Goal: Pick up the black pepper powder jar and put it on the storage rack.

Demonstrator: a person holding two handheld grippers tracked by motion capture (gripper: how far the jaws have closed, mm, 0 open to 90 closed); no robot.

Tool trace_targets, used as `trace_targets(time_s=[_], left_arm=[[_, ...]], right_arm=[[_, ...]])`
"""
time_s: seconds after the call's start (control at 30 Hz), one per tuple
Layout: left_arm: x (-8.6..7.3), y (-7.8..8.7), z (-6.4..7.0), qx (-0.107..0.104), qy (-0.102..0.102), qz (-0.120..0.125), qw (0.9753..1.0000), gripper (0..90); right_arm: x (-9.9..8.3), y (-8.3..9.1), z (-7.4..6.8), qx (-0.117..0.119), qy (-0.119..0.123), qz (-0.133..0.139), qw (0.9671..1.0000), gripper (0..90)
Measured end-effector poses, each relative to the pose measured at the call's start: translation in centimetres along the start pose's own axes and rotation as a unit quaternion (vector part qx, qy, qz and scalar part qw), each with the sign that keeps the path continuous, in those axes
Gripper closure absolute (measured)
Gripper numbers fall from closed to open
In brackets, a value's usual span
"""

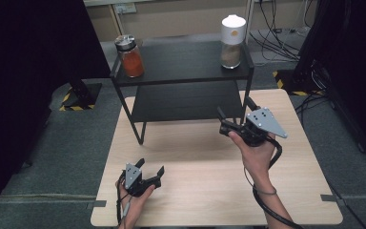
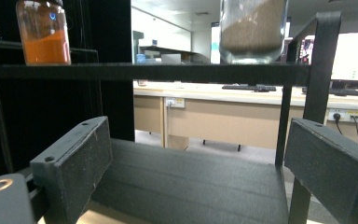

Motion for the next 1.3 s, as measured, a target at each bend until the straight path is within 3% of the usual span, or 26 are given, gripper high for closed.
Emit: trace_targets(time_s=[0.57,1.3], left_arm=[[0.0,0.0,0.1,0.0,-0.001,0.0,1.0,11.0],[0.0,0.0,0.2,-0.001,-0.002,0.001,1.0,11.0]], right_arm=[[-4.0,1.9,0.0,0.008,-0.021,-0.025,0.9994,7.7],[-8.3,3.9,0.5,0.017,-0.02,-0.072,0.9971,7.7]])
Point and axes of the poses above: each handheld gripper's, and its own axes: y roughly backward along the jaws, x roughly out of its top, z roughly to its right, the point moved 5 cm from there along -y, roughly forward along the jaws, and after that the axes turned 2 degrees about -x, right-handed, at the moved point
